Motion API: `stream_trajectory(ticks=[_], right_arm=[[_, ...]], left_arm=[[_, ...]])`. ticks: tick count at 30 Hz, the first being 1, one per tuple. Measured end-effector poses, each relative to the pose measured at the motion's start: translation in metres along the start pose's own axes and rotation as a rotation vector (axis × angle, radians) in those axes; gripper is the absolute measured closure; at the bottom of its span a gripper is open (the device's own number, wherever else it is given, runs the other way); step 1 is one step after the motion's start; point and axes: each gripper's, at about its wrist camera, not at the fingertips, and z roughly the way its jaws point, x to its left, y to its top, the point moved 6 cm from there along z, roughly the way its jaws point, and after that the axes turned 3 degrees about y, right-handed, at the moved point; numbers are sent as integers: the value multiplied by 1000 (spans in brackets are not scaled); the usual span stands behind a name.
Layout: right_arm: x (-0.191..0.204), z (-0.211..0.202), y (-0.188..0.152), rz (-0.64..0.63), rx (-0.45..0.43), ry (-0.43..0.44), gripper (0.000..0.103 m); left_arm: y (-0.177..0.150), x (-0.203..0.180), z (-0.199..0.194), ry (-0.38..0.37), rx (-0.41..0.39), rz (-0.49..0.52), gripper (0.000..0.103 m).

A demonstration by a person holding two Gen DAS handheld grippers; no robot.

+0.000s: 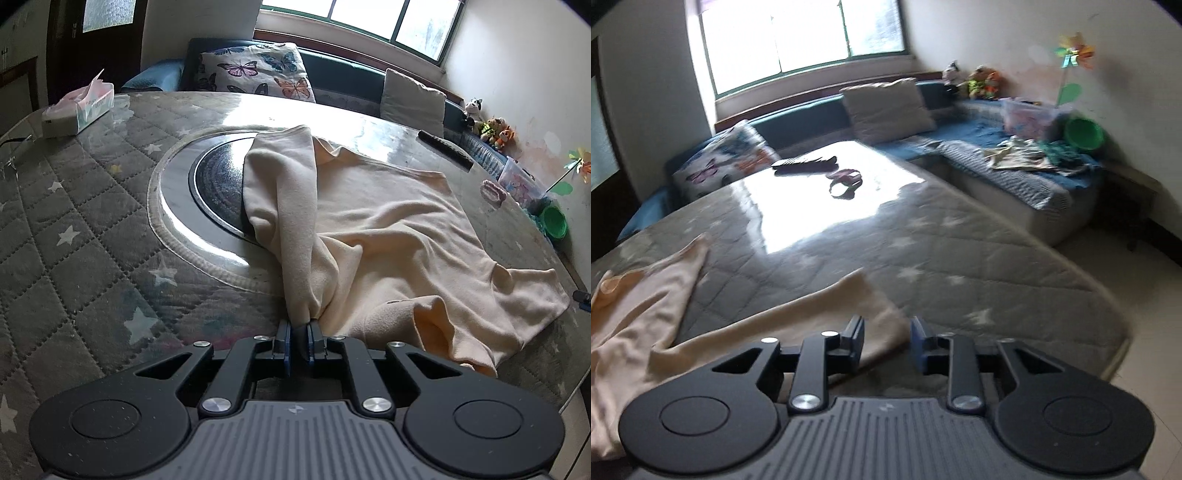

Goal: Fold clothes
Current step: 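Lift the sweatshirt with both grippers and shake it out over the table, then open both grippers and release the sweatshirt onto the table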

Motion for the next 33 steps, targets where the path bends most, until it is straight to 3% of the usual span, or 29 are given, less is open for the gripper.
stream_trajectory(ticks=[5, 9, 16, 20, 27, 33], right_arm=[[10, 9, 10, -70, -2, 49, 67], [41, 26, 9, -158, 26, 106, 62], [40, 54, 12, -183, 61, 33, 60], [42, 52, 22, -187, 49, 37, 60], [109, 34, 26, -292, 30, 221, 55], [180, 31, 11, -409, 56, 384, 51]], left_arm=[[0, -1, 0, 17, 4, -3, 91], [2, -2, -1, 41, 6, -1, 77], [7, 2, -6, 72, -1, 15, 56], [22, 1, -12, 83, -34, 39, 55], [72, -14, -1, 103, -114, 98, 55], [113, -37, 37, 103, -135, 178, 56]])
